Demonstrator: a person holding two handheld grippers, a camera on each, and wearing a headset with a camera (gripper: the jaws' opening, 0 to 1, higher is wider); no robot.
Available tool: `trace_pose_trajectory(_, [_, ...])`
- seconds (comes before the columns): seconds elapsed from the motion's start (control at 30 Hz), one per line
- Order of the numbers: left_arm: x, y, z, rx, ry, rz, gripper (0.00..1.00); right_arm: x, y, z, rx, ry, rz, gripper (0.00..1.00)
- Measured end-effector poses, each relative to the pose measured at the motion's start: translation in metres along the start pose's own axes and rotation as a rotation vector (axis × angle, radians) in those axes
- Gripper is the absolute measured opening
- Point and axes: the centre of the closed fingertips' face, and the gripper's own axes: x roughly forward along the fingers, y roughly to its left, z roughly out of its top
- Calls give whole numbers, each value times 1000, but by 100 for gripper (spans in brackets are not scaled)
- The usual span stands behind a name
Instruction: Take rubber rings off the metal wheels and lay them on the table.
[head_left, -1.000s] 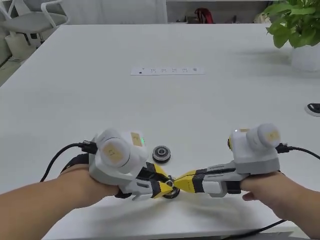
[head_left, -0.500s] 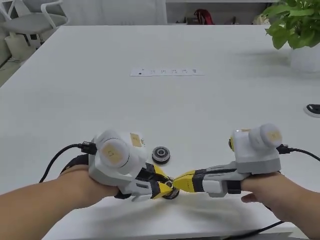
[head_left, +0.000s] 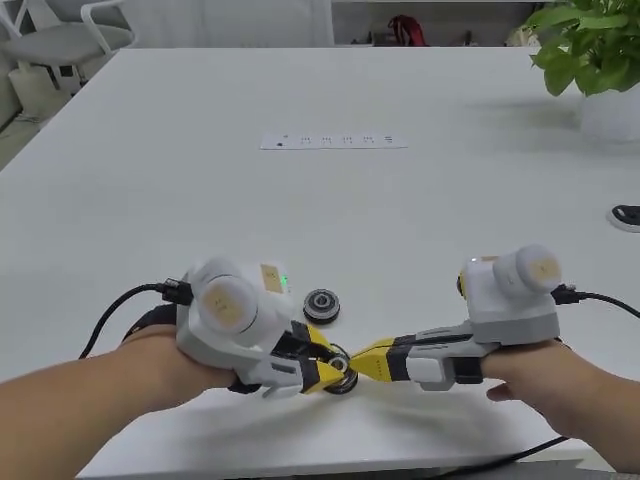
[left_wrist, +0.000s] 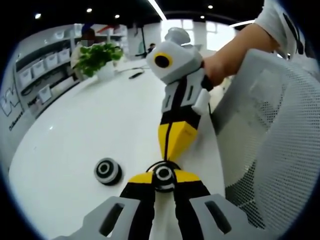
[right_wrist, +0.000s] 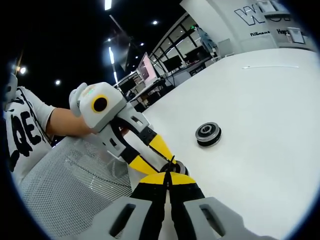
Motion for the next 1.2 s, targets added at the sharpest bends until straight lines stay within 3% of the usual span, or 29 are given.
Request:
trace_pose_trajectory(0.57, [-8, -11, 2, 17, 13, -62, 30, 0, -1, 1, 5, -6, 4, 0])
trace_pose_trajectory(1.2, [-42, -7, 7, -38, -48, -52, 50, -1, -2, 6, 10, -17, 10, 0])
